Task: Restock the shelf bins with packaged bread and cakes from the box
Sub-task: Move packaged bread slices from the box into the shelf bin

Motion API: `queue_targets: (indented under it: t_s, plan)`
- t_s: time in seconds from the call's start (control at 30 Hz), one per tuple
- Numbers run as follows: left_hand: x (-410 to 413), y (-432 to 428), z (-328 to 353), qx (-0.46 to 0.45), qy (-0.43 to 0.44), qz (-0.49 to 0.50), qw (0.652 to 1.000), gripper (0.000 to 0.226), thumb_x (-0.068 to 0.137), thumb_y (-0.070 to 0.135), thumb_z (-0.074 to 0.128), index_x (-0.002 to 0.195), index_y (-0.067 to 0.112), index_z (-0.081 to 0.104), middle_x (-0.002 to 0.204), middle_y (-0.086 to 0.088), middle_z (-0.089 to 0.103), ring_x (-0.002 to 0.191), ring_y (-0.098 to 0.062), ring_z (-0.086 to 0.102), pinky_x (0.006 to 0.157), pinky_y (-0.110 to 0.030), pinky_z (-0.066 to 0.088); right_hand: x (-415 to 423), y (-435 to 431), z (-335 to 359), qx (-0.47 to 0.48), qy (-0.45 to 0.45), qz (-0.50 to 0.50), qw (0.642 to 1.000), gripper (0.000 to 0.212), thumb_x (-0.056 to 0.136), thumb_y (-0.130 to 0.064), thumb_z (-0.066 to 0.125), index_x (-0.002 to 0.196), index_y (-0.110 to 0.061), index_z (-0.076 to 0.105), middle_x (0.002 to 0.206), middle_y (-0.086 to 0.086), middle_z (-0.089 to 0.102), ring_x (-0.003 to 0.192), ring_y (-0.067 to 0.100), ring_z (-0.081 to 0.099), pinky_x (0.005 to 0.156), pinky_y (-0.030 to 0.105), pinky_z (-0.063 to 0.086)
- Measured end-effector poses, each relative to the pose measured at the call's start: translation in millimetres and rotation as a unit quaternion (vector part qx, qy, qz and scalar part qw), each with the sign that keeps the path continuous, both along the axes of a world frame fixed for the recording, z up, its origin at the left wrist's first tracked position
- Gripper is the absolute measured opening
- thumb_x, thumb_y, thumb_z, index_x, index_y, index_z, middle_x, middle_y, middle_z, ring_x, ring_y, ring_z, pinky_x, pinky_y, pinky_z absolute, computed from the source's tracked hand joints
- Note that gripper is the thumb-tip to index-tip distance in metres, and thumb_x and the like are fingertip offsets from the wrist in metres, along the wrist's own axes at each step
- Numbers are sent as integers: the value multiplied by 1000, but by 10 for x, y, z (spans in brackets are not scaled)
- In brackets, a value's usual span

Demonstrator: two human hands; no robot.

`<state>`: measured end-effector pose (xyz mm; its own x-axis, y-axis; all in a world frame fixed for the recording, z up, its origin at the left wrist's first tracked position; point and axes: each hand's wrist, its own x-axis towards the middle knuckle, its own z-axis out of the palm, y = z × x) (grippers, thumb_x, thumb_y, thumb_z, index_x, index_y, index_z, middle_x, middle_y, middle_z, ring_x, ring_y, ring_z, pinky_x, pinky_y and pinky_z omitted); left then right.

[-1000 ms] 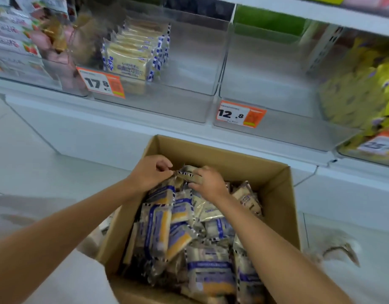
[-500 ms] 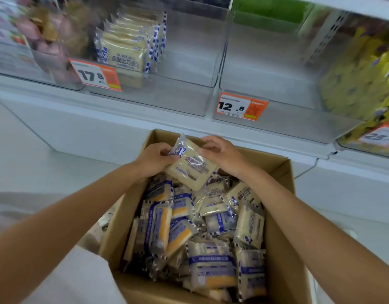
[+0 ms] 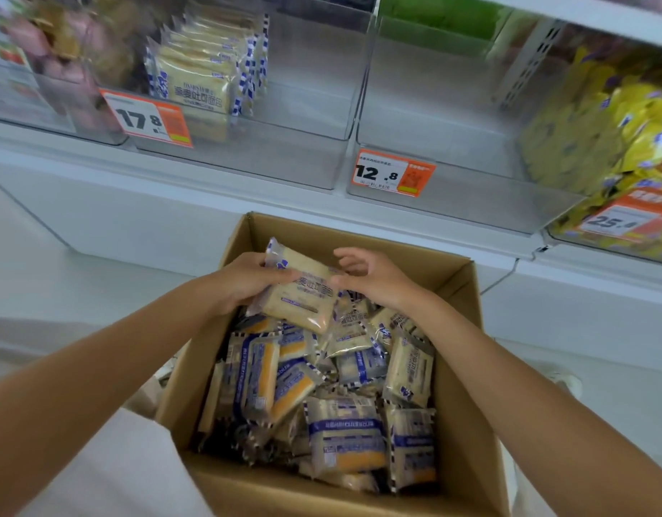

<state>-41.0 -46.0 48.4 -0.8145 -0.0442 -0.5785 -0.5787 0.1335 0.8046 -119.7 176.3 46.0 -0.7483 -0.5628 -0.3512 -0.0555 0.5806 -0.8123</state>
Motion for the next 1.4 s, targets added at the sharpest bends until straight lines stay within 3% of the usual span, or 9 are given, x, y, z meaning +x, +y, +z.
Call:
queue_targets:
  t_s: [0.27,0.37,0.57,0.73,0.87,0.97,1.07,1.17,1.4]
  plan:
    - [26,-158,-155,49,33,139,988,22,96,17,62,113,4,61,77,-7,72,43,-7,62,35,-17,41,-161,776,-728,202,38,11,978,52,95,0,49,142,-22,49,153,2,40,140,21,36,108,26,33]
    - [30,-106,-216,54,19,126,990,20,96,17,61,112,6,63,81,-7,75,51,-8,67,39,-18,45,-239,872,-962,310,82,119,940,63,94,-1,45,150,-27,35,159,2,29,150,24,12,121,42,9]
    - [17,-55,-281,61,13,126,990,26,93,20,64,117,11,65,108,-10,74,100,-26,71,82,-40,56,-387,794,-987,350,192,172,901,26,96,-26,54,117,-31,68,131,1,51,135,24,32,120,44,-1]
    - [24,-12,-276,70,17,122,990,27,92,19,65,118,11,65,107,-10,74,99,-26,71,81,-40,57,-299,768,-1026,416,155,263,857,35,93,-24,51,121,-39,65,136,1,50,138,27,31,119,49,2]
    - [51,-28,-305,50,28,110,992,25,94,21,64,117,13,65,107,-9,75,99,-26,72,86,-42,57,-317,632,-840,263,218,144,929,15,95,-32,57,87,-31,69,108,-6,59,112,17,48,117,49,17]
    - [61,-43,-288,52,34,134,989,25,94,20,64,118,12,63,107,-10,74,95,-24,72,70,-33,59,-388,512,-679,204,160,130,957,13,93,-20,62,102,-27,68,111,-9,65,104,13,58,103,43,43]
    - [95,-42,-267,52,31,139,988,22,95,19,63,115,11,63,105,-11,74,90,-24,72,58,-27,57,-268,489,-771,356,106,238,898,46,87,-12,66,130,-28,57,126,-2,59,118,21,54,98,35,43]
    - [107,-71,-316,42,30,125,991,22,94,21,64,114,13,65,105,-10,75,95,-25,73,77,-39,59,-174,540,-978,416,175,277,848,25,91,-9,55,108,-21,68,118,4,63,117,24,51,98,31,33]
    - [97,-65,-417,-18,40,115,992,22,93,29,66,113,21,66,104,-2,75,97,-22,71,89,-47,57,-253,273,-351,102,144,77,981,10,93,-24,63,96,-23,73,94,-12,63,92,5,59,80,19,43]
